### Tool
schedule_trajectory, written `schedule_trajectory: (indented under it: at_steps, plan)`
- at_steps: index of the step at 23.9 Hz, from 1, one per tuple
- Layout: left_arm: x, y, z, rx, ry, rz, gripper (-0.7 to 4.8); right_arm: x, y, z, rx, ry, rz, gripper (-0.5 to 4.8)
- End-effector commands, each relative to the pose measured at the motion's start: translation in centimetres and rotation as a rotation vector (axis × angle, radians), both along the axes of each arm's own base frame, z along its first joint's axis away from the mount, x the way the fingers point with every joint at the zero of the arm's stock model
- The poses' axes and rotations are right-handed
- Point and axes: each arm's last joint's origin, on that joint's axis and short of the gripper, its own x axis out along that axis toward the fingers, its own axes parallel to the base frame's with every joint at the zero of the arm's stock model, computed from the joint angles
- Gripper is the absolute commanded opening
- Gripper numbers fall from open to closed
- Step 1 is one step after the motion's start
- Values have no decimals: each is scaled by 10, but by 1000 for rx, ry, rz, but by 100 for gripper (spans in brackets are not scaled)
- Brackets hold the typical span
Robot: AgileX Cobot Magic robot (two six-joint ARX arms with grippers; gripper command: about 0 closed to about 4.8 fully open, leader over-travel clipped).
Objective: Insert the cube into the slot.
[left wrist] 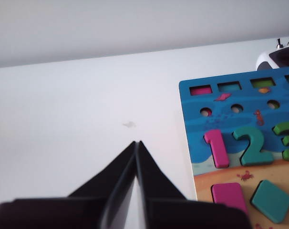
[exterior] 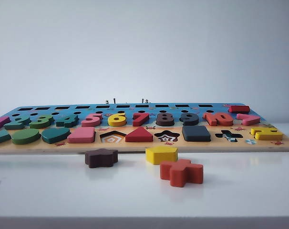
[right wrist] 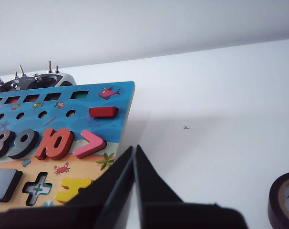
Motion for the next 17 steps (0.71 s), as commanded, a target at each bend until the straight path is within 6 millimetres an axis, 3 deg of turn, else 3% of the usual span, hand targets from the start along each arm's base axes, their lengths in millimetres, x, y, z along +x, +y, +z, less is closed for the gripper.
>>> schedule_trajectory:
  at_steps: [1, 5, 17]
  plan:
    - [2, 0, -6, -2, 7, 2, 20, 0, 0, 2, -3, -20, -15, -5]
    - [4, 0, -19, 1, 44, 3, 20, 0, -1, 2, -5, -21, -43, -5]
    - [4, 4, -20, 0, 49, 44, 20, 1, -4, 2, -63, -31, -147, -7]
